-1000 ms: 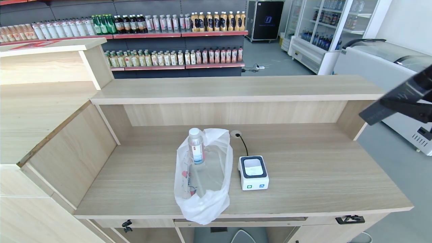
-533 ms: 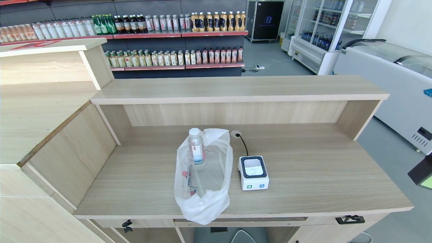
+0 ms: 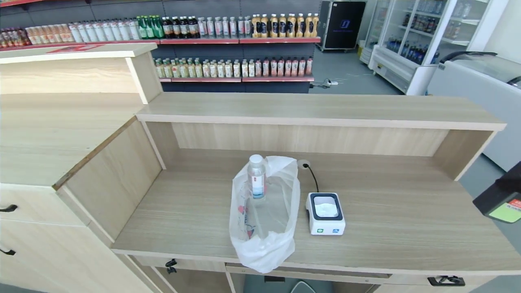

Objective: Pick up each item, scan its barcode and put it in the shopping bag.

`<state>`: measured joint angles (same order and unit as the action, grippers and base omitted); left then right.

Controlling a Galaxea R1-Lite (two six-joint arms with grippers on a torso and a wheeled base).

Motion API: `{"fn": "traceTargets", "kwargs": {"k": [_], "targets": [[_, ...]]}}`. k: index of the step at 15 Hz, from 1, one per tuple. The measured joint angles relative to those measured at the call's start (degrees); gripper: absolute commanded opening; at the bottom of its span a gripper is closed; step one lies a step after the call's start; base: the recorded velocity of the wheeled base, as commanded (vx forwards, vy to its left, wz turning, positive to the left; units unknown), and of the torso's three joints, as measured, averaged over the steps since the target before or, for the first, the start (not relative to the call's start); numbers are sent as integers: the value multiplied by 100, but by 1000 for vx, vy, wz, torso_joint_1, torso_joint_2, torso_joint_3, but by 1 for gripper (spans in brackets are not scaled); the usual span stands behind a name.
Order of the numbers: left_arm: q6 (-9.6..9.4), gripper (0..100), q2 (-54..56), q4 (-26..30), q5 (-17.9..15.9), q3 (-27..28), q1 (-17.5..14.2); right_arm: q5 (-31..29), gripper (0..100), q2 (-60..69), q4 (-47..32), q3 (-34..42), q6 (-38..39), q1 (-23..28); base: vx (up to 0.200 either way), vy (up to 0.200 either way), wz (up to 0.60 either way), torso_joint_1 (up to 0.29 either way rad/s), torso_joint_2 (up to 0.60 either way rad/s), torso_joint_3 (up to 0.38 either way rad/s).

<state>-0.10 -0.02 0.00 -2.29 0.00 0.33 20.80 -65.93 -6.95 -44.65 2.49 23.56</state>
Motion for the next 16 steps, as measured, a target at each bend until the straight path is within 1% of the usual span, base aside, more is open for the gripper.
{"fn": "traceTargets", "kwargs": {"k": [2, 5, 8, 9, 13, 16], "targets": [[0, 100, 0, 2, 0, 0, 2, 5, 0, -116, -5, -83, 143, -229, 0, 0, 0, 0, 0, 0], [2, 100, 0, 0, 0, 0, 0, 13, 0, -419, 22, -146, 416, -408, 0, 0, 0, 0, 0, 0], [2, 100, 0, 0, 0, 0, 2, 16, 0, -905, 13, -377, 1341, -741, 0, 0, 0, 0, 0, 0], [0, 100, 0, 0, 0, 0, 2, 16, 0, -1073, 9, -473, 1495, -894, 0, 0, 0, 0, 0, 0], [2, 100, 0, 0, 0, 0, 2, -24, 0, -1720, 15, -630, 1604, -1254, 0, 0, 0, 0, 0, 0], [0, 100, 0, 0, 0, 0, 2, -273, 0, -2131, 35, -722, 1598, -1503, 0, 0, 0, 0, 0, 0]]}}
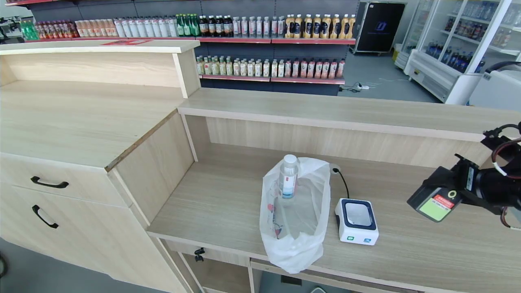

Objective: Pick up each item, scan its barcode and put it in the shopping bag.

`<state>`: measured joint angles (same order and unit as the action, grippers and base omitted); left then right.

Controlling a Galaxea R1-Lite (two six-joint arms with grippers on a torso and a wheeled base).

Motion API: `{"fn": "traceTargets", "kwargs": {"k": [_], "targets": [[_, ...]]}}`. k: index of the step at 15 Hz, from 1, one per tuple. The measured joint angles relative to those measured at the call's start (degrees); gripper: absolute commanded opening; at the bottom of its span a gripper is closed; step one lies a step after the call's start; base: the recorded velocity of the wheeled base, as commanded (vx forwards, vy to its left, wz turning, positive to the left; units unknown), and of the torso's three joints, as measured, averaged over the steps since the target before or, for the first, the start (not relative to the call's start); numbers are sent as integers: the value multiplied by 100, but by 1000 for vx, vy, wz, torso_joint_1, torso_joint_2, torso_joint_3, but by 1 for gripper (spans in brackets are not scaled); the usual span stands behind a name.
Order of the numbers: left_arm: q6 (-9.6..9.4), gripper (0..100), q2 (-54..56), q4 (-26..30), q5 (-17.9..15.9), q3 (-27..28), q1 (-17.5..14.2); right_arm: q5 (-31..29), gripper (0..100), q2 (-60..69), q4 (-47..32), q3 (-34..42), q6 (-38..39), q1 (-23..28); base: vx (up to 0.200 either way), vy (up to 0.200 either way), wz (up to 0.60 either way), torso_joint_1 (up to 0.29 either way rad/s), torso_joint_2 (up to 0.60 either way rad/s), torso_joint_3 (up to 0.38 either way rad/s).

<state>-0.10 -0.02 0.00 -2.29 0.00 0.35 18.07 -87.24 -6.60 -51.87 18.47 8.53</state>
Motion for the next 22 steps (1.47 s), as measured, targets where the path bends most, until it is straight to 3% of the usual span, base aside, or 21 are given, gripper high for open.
{"fn": "traceTargets", "kwargs": {"k": [8, 18, 22], "targets": [[0, 100, 0, 0, 0, 0, 0, -502, 0, -929, 891, -80, -9, -994, 0, 0, 0, 0, 0, 0], [0, 100, 0, 0, 0, 0, 0, -1104, 0, -1477, 1304, 24, -24, -1507, 0, 0, 0, 0, 0, 0], [0, 100, 0, 0, 0, 0, 0, -1268, 0, -1607, 1953, 91, 13, -1523, 0, 0, 0, 0, 0, 0]]}}
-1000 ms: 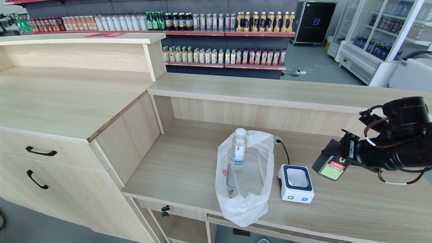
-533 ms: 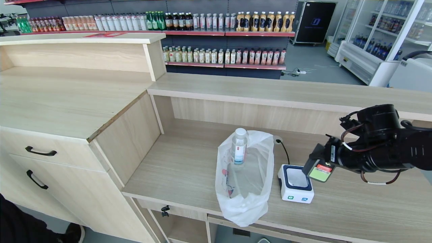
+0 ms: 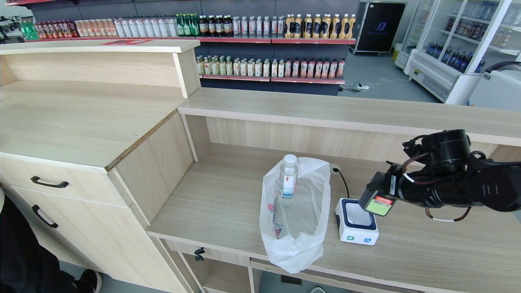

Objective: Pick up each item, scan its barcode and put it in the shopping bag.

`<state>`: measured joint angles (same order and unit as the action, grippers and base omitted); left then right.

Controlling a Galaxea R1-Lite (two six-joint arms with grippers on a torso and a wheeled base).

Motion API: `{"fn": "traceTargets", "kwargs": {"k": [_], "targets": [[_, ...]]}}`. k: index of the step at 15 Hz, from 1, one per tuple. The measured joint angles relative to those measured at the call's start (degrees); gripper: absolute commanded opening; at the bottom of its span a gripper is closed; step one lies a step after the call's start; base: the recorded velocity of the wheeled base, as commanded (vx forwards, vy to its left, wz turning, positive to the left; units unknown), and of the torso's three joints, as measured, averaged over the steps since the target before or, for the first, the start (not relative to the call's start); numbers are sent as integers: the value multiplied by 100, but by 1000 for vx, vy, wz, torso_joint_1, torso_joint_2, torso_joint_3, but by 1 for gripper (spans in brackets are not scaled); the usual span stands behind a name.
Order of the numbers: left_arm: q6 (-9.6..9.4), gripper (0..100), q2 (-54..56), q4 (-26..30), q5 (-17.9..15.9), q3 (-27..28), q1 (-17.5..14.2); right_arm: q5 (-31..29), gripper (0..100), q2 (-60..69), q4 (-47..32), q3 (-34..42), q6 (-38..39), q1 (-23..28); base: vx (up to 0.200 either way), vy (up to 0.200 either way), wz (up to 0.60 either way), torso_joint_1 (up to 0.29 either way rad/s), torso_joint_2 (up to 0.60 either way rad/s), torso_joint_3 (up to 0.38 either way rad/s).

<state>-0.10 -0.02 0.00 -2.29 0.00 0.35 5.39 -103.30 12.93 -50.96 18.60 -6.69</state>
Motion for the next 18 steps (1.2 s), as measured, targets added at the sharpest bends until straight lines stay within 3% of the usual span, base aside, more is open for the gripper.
{"fn": "traceTargets", "kwargs": {"k": [18], "targets": [[0, 100, 0, 0, -2, 0, 0, -156, 0, -657, 738, 124, 20, -472, 0, 0, 0, 0, 0, 0]]}}
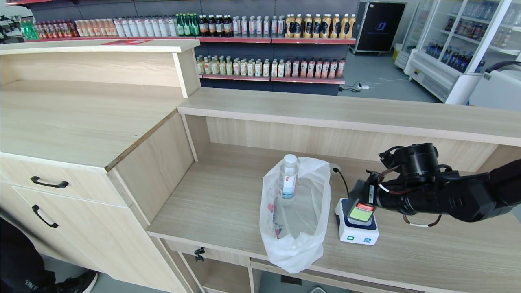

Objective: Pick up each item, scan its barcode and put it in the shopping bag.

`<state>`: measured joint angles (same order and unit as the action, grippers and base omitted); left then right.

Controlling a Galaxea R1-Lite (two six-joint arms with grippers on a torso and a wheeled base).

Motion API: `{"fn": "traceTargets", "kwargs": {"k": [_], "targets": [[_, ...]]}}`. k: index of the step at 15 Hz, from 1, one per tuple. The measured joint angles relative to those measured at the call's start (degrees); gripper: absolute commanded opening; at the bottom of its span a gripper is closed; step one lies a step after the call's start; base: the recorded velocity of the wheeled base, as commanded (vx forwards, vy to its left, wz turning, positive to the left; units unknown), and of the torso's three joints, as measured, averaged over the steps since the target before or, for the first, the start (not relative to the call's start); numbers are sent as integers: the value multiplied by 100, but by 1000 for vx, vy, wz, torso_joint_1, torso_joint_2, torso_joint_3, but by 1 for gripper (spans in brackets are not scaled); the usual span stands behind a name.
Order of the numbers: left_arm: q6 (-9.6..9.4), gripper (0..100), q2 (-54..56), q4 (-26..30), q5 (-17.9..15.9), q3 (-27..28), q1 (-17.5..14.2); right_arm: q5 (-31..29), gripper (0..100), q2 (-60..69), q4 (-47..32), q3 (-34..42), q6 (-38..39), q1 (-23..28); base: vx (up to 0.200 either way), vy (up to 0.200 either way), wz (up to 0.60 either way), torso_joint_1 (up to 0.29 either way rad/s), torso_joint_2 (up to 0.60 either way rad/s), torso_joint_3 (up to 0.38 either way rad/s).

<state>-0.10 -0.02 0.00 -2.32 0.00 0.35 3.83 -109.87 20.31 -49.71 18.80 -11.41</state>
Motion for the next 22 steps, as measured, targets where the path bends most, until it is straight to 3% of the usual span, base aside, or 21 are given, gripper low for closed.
{"fn": "traceTargets", "kwargs": {"k": [22], "targets": [[0, 100, 0, 0, 2, 0, 0, -143, 0, -73, 336, 171, -5, -72, 0, 0, 0, 0, 0, 0]]}}
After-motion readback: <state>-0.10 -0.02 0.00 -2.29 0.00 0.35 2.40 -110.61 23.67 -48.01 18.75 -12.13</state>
